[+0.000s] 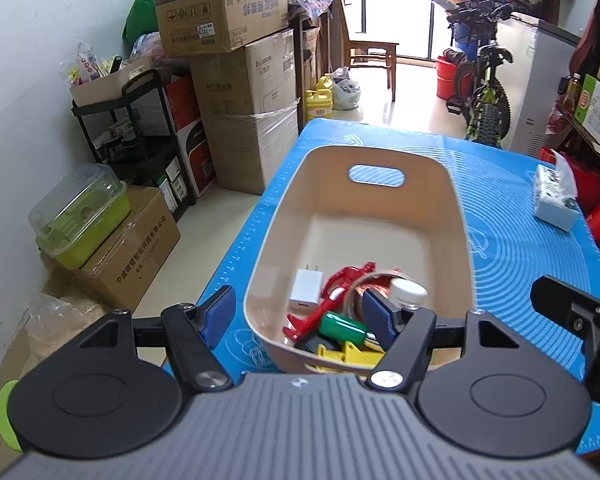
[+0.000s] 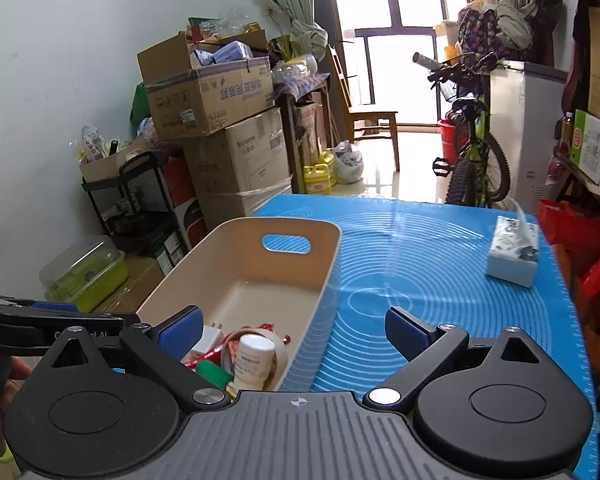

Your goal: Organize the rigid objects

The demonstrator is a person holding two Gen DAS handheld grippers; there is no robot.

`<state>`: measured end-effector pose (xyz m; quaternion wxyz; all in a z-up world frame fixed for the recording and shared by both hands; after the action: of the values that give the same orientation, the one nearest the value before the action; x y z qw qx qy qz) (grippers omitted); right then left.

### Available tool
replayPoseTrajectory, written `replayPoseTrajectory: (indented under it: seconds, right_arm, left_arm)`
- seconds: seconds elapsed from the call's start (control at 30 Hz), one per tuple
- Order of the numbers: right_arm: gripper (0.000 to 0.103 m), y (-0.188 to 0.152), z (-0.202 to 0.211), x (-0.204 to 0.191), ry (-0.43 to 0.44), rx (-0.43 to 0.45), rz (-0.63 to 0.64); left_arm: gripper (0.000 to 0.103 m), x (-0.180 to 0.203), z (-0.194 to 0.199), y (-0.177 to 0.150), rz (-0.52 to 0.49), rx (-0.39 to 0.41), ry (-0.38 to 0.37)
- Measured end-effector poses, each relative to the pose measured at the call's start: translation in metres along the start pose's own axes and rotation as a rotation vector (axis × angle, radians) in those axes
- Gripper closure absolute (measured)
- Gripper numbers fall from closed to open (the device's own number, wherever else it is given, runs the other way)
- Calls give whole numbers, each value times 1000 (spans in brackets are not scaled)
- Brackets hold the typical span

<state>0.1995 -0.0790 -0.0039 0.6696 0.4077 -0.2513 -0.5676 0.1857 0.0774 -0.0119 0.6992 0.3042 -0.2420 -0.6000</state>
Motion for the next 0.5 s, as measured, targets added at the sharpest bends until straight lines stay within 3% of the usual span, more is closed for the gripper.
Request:
replayPoseTrajectory:
  seconds: [0.5]
  right_arm:
    - [5, -32, 84, 29, -41, 18, 8]
  left_arm:
    - [31, 47, 55, -33, -50, 52, -38]
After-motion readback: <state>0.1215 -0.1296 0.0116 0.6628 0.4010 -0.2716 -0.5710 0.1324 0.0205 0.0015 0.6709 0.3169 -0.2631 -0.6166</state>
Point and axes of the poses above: each gripper's, at about its wrist camera, not at the fingertips, and z roughly against the way its jaws point, x to its right, y to its top, the point moved 9 cm from there along -z, roughly the way its jaws point, and after that the axes turned 5 degrees about -y, right-handed, at the moved point
